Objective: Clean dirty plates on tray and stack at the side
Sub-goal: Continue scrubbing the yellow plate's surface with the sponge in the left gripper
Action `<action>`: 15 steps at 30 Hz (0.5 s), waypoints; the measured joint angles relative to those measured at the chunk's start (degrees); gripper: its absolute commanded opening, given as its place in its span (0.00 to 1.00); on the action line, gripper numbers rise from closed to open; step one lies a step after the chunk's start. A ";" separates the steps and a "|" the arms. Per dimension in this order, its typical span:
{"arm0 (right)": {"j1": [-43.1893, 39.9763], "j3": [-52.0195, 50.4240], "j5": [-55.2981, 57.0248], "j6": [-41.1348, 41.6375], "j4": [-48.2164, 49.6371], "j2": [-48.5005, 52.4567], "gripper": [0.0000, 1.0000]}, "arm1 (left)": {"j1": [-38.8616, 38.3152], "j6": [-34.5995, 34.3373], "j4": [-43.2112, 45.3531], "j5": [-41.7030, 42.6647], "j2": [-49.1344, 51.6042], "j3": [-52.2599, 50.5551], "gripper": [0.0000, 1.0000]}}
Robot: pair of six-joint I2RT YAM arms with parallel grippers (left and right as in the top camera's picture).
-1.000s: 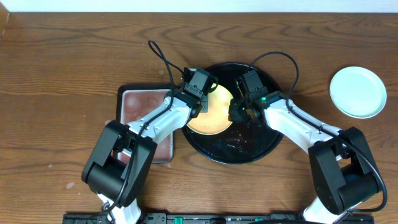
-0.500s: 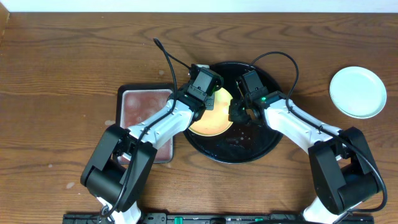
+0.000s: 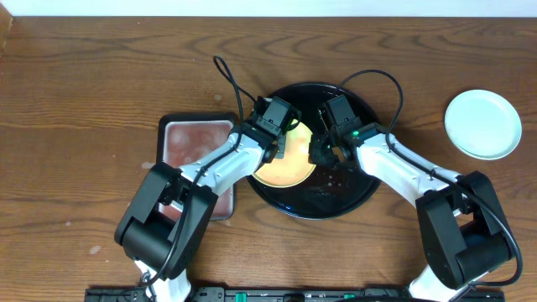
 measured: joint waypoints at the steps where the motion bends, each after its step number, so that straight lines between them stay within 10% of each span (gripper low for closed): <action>1: 0.00 0.00 0.15 0.00 0.00 0.00 0.01 | -0.04 0.00 -0.98 0.02 -0.17 0.00 0.07; 15: 0.00 0.00 0.85 0.92 0.07 0.00 0.01 | 0.15 -0.90 -7.10 5.79 -3.54 0.02 0.07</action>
